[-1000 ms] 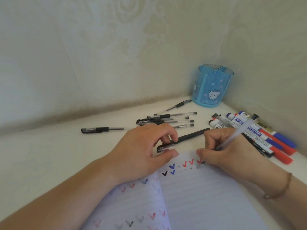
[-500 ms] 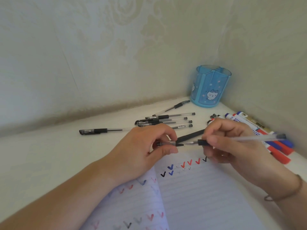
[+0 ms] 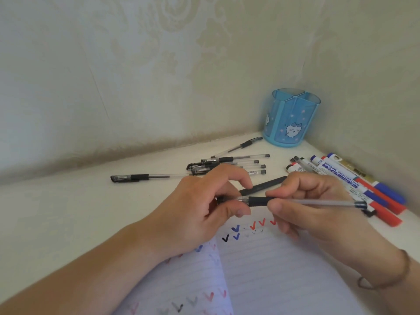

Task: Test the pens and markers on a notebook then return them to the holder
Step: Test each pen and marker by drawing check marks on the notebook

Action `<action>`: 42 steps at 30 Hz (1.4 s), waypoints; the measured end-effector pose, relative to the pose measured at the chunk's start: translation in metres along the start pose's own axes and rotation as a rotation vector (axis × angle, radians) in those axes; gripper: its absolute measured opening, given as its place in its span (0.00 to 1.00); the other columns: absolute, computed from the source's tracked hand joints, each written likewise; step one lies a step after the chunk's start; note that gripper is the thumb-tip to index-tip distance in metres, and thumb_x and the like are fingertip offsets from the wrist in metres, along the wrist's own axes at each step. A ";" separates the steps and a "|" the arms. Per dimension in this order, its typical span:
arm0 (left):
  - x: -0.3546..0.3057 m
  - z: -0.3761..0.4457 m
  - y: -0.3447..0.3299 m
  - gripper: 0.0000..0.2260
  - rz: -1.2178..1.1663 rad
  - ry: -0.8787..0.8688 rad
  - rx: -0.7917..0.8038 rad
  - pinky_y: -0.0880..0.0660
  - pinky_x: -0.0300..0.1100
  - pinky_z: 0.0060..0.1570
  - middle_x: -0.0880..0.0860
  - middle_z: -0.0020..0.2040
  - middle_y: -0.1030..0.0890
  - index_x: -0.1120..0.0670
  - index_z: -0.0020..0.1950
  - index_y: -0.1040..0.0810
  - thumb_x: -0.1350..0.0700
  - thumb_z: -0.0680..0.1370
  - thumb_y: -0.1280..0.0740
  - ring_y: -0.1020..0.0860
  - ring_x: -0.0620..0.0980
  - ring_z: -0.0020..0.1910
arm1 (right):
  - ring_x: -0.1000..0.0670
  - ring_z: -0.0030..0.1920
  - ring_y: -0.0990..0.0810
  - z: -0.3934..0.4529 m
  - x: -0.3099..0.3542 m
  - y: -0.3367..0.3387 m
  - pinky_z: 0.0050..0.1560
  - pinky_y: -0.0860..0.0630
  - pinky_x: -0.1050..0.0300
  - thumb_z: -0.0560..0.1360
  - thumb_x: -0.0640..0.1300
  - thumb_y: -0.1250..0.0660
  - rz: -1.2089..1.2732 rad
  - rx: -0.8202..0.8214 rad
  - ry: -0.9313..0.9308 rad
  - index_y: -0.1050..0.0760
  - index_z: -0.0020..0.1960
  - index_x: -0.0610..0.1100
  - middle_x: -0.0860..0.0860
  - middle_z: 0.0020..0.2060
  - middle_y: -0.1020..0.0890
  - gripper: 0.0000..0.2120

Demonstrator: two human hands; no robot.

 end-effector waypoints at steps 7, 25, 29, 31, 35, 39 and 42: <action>-0.015 -0.003 0.005 0.09 -0.124 -0.065 -0.101 0.31 0.28 0.36 0.45 0.34 0.21 0.49 0.56 0.27 0.55 0.77 0.34 0.25 0.36 0.30 | 0.48 0.21 0.23 -0.004 0.008 -0.014 0.23 0.27 0.62 0.61 0.50 0.20 0.100 0.041 0.093 0.17 0.37 0.45 0.42 0.25 0.19 0.11; 0.012 -0.020 0.041 0.24 0.206 0.235 0.033 0.27 0.39 0.54 0.43 0.60 0.23 0.47 0.67 0.27 0.35 0.76 0.43 0.24 0.41 0.53 | 0.47 0.27 0.24 0.001 0.052 -0.006 0.24 0.31 0.62 0.68 0.49 0.30 -0.047 -0.137 0.178 0.21 0.42 0.46 0.48 0.33 0.20 0.07; 0.021 -0.091 0.100 0.22 0.398 0.303 0.067 0.29 0.36 0.53 0.45 0.63 0.26 0.50 0.64 0.24 0.38 0.78 0.43 0.28 0.42 0.61 | 0.48 0.26 0.23 0.002 0.071 -0.046 0.23 0.31 0.64 0.70 0.46 0.32 -0.143 -0.038 0.181 0.22 0.49 0.47 0.49 0.33 0.19 0.08; 0.021 -0.141 0.140 0.22 0.523 0.369 0.025 0.30 0.38 0.59 0.44 0.63 0.26 0.49 0.62 0.23 0.37 0.78 0.44 0.30 0.42 0.64 | 0.50 0.25 0.23 0.005 0.085 -0.072 0.21 0.31 0.65 0.70 0.47 0.31 -0.175 -0.027 0.159 0.24 0.51 0.48 0.51 0.31 0.20 0.10; 0.004 -0.247 0.222 0.18 0.800 0.547 -0.112 0.31 0.47 0.63 0.45 0.62 0.25 0.49 0.58 0.22 0.40 0.80 0.43 0.29 0.47 0.63 | 0.54 0.25 0.22 0.016 0.096 -0.139 0.21 0.28 0.64 0.73 0.52 0.29 -0.272 0.053 0.168 0.25 0.52 0.47 0.53 0.30 0.19 0.13; -0.016 -0.339 0.275 0.13 0.934 0.765 -0.159 0.30 0.52 0.60 0.45 0.62 0.26 0.48 0.57 0.22 0.43 0.80 0.39 0.28 0.51 0.62 | 0.51 0.26 0.21 0.003 0.089 -0.243 0.22 0.31 0.62 0.75 0.34 0.32 -0.358 0.314 0.289 0.25 0.42 0.52 0.49 0.33 0.15 0.12; -0.032 -0.388 0.291 0.10 0.874 0.837 -0.242 0.31 0.50 0.63 0.44 0.59 0.26 0.49 0.56 0.22 0.46 0.80 0.36 0.28 0.50 0.61 | 0.53 0.27 0.21 -0.015 0.076 -0.311 0.25 0.31 0.63 0.73 0.36 0.29 -0.473 0.478 0.273 0.25 0.44 0.45 0.47 0.35 0.15 0.06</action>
Point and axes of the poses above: each hand's wrist, its own z-axis towards the middle knuckle, its own y-axis out of the back of the hand, x = y × z, the point moved 4 cm from there along z, towards the middle knuckle
